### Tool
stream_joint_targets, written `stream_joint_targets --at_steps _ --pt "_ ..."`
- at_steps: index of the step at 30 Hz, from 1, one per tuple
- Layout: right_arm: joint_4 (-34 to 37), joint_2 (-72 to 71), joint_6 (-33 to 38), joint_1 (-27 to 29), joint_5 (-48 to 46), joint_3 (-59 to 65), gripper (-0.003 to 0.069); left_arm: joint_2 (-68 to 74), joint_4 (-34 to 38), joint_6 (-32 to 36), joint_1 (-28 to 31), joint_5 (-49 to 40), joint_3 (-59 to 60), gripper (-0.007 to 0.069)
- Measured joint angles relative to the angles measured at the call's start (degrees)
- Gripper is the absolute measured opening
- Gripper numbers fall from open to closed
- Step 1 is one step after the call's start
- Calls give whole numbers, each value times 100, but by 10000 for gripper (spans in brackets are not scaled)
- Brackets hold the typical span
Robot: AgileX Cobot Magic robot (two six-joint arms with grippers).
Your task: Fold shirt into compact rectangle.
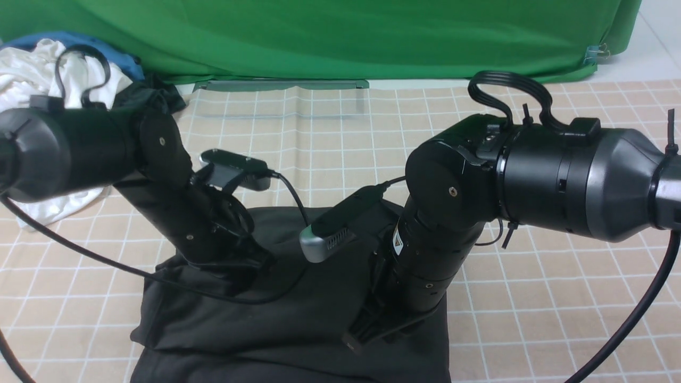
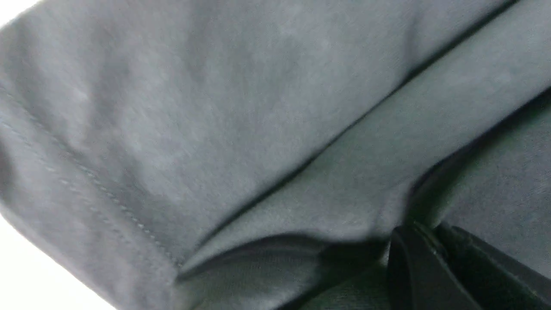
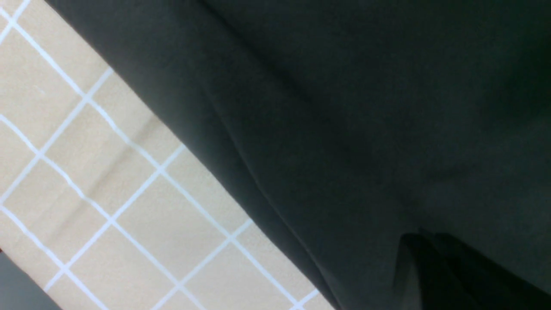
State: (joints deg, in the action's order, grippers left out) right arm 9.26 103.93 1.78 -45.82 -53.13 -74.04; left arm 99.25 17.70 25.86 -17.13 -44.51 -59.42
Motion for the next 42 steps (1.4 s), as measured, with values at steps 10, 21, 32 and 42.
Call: stream_joint_targets --at_steps 10,21,32,42 --pt "0 0 0 0 190 0 38 -584 -839 -764 0 148 -249 17" --pt "0 0 -5 0 207 0 38 16 -1117 -915 0 699 -249 33" --pt "-2 0 -38 11 207 0 38 -553 -1567 -1793 0 -578 -581 177" --pt "-2 451 -310 13 369 160 38 -895 -1342 -2586 303 126 1160 15"
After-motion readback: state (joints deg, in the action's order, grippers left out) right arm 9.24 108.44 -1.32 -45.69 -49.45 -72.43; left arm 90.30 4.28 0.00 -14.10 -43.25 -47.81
